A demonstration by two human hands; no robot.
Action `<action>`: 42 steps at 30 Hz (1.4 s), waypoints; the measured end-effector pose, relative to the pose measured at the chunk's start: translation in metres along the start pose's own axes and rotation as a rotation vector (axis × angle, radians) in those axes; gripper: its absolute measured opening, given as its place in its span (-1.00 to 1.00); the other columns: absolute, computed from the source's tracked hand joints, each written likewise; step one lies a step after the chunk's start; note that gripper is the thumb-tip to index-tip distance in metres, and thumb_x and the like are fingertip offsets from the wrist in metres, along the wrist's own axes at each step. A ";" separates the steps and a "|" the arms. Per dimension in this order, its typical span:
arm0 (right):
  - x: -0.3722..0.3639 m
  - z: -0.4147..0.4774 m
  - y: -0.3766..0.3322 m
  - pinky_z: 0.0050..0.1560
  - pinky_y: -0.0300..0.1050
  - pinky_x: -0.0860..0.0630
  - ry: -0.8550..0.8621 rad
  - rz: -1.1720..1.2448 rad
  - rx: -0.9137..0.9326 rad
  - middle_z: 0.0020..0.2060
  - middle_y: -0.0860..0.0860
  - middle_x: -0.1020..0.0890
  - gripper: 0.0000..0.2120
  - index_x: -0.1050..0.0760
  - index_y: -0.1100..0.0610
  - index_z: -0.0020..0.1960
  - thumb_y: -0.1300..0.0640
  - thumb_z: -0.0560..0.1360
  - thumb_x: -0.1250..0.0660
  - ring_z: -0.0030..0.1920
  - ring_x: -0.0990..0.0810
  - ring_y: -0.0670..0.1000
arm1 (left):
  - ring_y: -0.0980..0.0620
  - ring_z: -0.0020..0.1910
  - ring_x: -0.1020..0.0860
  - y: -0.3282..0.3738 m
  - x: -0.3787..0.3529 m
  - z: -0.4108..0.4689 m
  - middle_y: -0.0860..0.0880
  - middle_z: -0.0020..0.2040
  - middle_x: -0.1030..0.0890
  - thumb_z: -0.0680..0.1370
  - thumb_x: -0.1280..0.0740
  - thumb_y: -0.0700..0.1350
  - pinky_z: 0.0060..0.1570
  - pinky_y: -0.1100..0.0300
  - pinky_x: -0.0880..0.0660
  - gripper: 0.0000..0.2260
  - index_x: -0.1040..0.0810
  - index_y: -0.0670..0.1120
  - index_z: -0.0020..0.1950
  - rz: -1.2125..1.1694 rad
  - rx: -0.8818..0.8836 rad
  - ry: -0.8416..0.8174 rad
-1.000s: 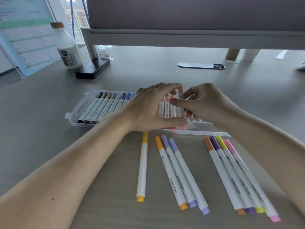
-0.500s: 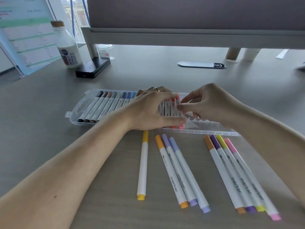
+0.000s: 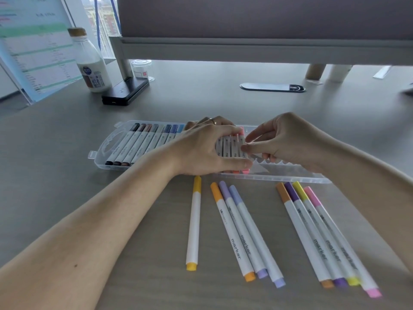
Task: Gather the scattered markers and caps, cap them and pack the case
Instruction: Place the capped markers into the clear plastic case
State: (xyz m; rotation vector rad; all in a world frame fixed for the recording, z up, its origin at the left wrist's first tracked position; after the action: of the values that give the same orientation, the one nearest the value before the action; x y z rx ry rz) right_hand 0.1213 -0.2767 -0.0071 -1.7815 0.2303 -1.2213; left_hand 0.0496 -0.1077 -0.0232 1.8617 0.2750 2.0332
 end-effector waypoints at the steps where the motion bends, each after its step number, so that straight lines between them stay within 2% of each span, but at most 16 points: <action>1: 0.000 0.000 0.000 -0.18 -0.10 -0.66 -0.002 0.002 0.001 -0.29 -0.03 -0.75 -0.82 -0.72 0.00 -0.08 -0.03 0.36 -0.59 -0.38 -0.62 -0.12 | 0.11 0.35 -0.38 0.000 0.000 0.000 0.15 0.37 -0.44 0.38 -0.31 0.49 0.38 -0.05 -0.38 -0.17 -0.41 0.09 0.55 0.002 0.000 0.002; 9: -0.001 0.000 0.002 -0.04 -0.03 -0.70 -0.020 -0.018 0.011 -0.26 -0.06 -0.76 -0.75 -0.72 -0.01 -0.05 -0.06 0.31 -0.60 -0.19 -0.74 -0.01 | 0.11 0.37 -0.35 0.002 0.001 0.000 0.15 0.40 -0.41 0.34 -0.31 0.51 0.40 0.02 -0.31 -0.14 -0.41 0.10 0.55 0.038 0.001 -0.003; 18: -0.001 0.000 0.002 -0.18 -0.19 -0.64 -0.024 -0.018 0.015 -0.27 -0.04 -0.76 -0.73 -0.71 0.04 -0.01 -0.03 0.34 -0.60 -0.27 -0.71 -0.09 | 0.13 0.37 -0.33 0.002 0.000 0.001 0.16 0.40 -0.40 0.34 -0.29 0.51 0.37 0.06 -0.28 -0.14 -0.40 0.11 0.55 0.042 -0.012 0.006; 22: 0.000 -0.002 -0.001 -0.01 0.01 -0.71 -0.023 -0.041 0.032 -0.26 -0.05 -0.76 -0.74 -0.69 0.02 0.01 -0.05 0.37 -0.58 -0.21 -0.74 -0.01 | 0.13 0.35 -0.34 0.002 -0.002 0.003 0.16 0.39 -0.39 0.35 -0.21 0.56 0.31 0.07 -0.28 -0.14 -0.41 0.13 0.54 0.089 -0.022 0.022; 24: 0.001 -0.006 -0.005 0.05 0.11 -0.69 -0.018 -0.055 0.046 -0.25 -0.03 -0.76 -0.73 -0.67 0.02 0.06 -0.06 0.41 -0.55 -0.18 -0.74 0.04 | 0.08 0.42 -0.31 0.003 -0.003 0.003 0.14 0.45 -0.36 0.40 -0.23 0.53 0.37 0.02 -0.26 -0.19 -0.39 0.14 0.55 0.111 -0.021 0.017; 26: 0.004 -0.011 -0.011 0.06 0.12 -0.69 -0.016 -0.076 0.059 -0.26 -0.04 -0.76 -0.72 -0.65 0.02 0.09 -0.07 0.44 -0.53 -0.20 -0.75 0.02 | 0.03 0.55 -0.21 0.003 -0.004 0.003 0.12 0.58 -0.24 0.44 -0.26 0.49 0.46 -0.08 -0.18 -0.25 -0.37 0.18 0.56 0.110 -0.014 0.008; 28: 0.008 -0.017 -0.017 -0.01 0.04 -0.71 -0.015 -0.101 0.071 -0.28 -0.05 -0.75 -0.73 -0.65 0.01 0.08 -0.09 0.45 -0.51 -0.25 -0.74 -0.02 | 0.02 0.63 -0.09 0.002 -0.005 0.003 0.16 0.65 -0.09 0.42 -0.25 0.50 0.51 -0.13 -0.11 -0.24 -0.35 0.22 0.55 0.100 -0.009 0.002; 29: 0.011 -0.020 -0.020 -0.10 -0.05 -0.71 -0.015 -0.120 0.078 -0.30 -0.05 -0.75 -0.74 -0.65 0.01 0.06 -0.11 0.45 -0.50 -0.28 -0.73 -0.04 | 0.02 0.64 -0.08 0.002 -0.005 0.002 0.17 0.66 -0.07 0.41 -0.23 0.52 0.52 -0.14 -0.09 -0.23 -0.33 0.23 0.56 0.102 -0.008 -0.007; 31: 0.016 -0.029 -0.025 -0.32 -0.27 -0.58 -0.026 -0.187 0.089 -0.35 -0.06 -0.73 -0.76 -0.65 0.01 0.00 -0.13 0.46 -0.49 -0.38 -0.69 -0.12 | 0.02 0.63 -0.10 0.004 -0.004 0.002 0.14 0.67 -0.10 0.41 -0.19 0.53 0.53 -0.11 -0.08 -0.20 -0.29 0.22 0.58 0.125 0.002 -0.030; 32: 0.019 -0.034 -0.026 -0.35 -0.30 -0.53 -0.039 -0.226 0.086 -0.36 -0.07 -0.73 -0.77 -0.65 0.02 -0.04 -0.14 0.47 -0.49 -0.41 -0.67 -0.13 | 0.02 0.62 -0.13 0.006 -0.004 0.001 0.11 0.66 -0.13 0.41 -0.18 0.53 0.52 -0.07 -0.09 -0.19 -0.27 0.20 0.59 0.139 0.007 -0.040; 35: 0.029 -0.051 -0.026 -0.26 -0.20 -0.55 -0.100 -0.364 0.053 -0.39 -0.02 -0.71 -0.71 -0.68 0.07 -0.15 -0.16 0.49 -0.46 -0.43 -0.64 -0.09 | -0.01 0.56 -0.23 0.014 -0.002 -0.001 0.06 0.61 -0.24 0.42 -0.14 0.51 0.46 0.02 -0.14 -0.19 -0.26 0.15 0.58 0.179 0.008 -0.042; 39: 0.039 -0.072 -0.018 -0.35 -0.21 -0.50 -0.143 -0.523 0.014 -0.43 -0.02 -0.69 -0.64 -0.68 0.11 -0.25 -0.16 0.52 -0.43 -0.47 -0.58 -0.11 | -0.01 0.55 -0.26 0.017 -0.002 -0.003 0.06 0.60 -0.27 0.42 -0.13 0.50 0.47 0.04 -0.16 -0.20 -0.26 0.14 0.59 0.180 0.014 -0.052; 42: 0.045 -0.085 -0.008 -0.35 -0.23 -0.51 -0.183 -0.620 -0.035 -0.43 -0.01 -0.69 -0.61 -0.68 0.12 -0.25 -0.19 0.51 -0.41 -0.47 -0.57 -0.10 | -0.03 0.53 -0.29 0.017 -0.002 -0.004 0.06 0.59 -0.29 0.43 -0.14 0.51 0.45 0.01 -0.21 -0.20 -0.26 0.14 0.58 0.170 0.017 -0.059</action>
State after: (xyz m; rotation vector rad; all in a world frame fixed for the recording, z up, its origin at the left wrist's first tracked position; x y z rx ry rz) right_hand 0.0721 -0.3488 0.0337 -2.0564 -0.4422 -1.4612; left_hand 0.0438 -0.1234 -0.0189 2.0134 0.1221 2.0863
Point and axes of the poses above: each hand's wrist, its own z-axis towards the middle knuckle, its own x-axis out of the back of the hand, y = z × x, the point moved 4 cm from there along z, towards the middle knuckle
